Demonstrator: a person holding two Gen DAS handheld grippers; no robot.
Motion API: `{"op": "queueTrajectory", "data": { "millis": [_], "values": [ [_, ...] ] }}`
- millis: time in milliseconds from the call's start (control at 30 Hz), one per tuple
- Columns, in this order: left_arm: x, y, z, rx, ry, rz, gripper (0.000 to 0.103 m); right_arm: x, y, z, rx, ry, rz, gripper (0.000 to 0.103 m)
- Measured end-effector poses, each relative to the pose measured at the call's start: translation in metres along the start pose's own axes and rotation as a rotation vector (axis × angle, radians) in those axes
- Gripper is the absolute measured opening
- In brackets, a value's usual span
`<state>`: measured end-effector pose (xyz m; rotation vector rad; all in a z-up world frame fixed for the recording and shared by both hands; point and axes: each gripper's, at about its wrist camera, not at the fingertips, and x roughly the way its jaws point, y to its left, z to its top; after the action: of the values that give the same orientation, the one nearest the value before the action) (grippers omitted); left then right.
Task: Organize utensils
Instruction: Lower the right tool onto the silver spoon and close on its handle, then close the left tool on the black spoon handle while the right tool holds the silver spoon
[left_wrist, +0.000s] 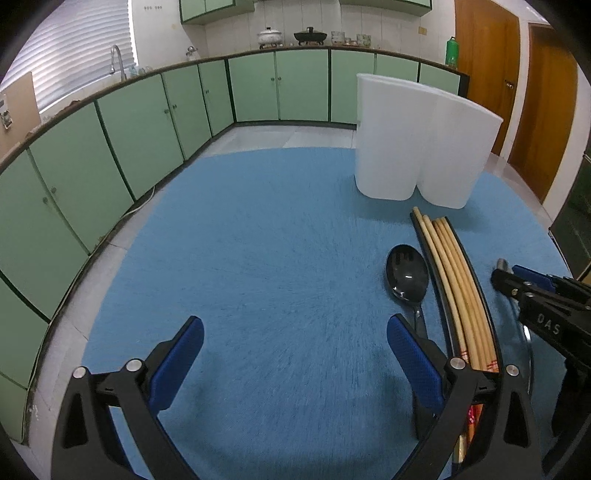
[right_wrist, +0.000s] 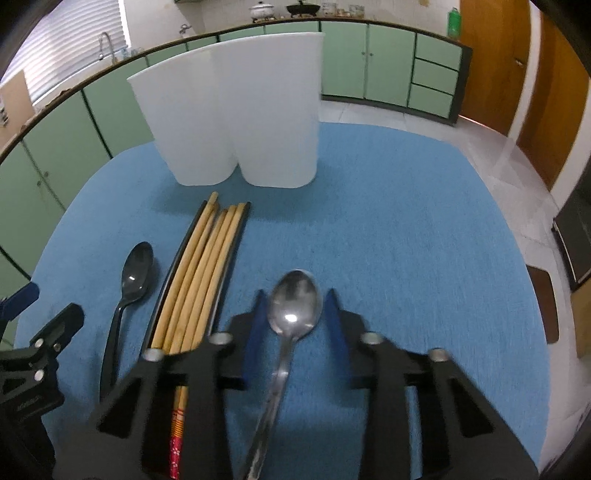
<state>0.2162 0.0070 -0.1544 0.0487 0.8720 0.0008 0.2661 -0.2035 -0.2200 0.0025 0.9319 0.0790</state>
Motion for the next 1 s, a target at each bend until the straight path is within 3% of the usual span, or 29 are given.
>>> {"op": "queueTrajectory", "data": {
  "millis": [300, 500, 767, 1000],
  "values": [
    [0.011, -0.024, 0.008, 0.038, 0.026, -0.082, 0.097, -0.010, -0.020, -0.002, -0.011, 0.006, -0.015, 0.028],
    [0.033, -0.036, 0.016, 0.066, 0.083, -0.080, 0.098, -0.004, -0.022, -0.006, -0.018, 0.001, -0.016, 0.028],
    [0.034, -0.018, 0.020, 0.041, 0.086, -0.035, 0.098, -0.003, -0.024, 0.000, -0.018, -0.003, -0.016, 0.028],
    [0.032, -0.019, 0.027, 0.016, 0.081, -0.086, 0.097, -0.008, -0.024, 0.006, -0.023, 0.011, -0.010, 0.035]
  ]
}}
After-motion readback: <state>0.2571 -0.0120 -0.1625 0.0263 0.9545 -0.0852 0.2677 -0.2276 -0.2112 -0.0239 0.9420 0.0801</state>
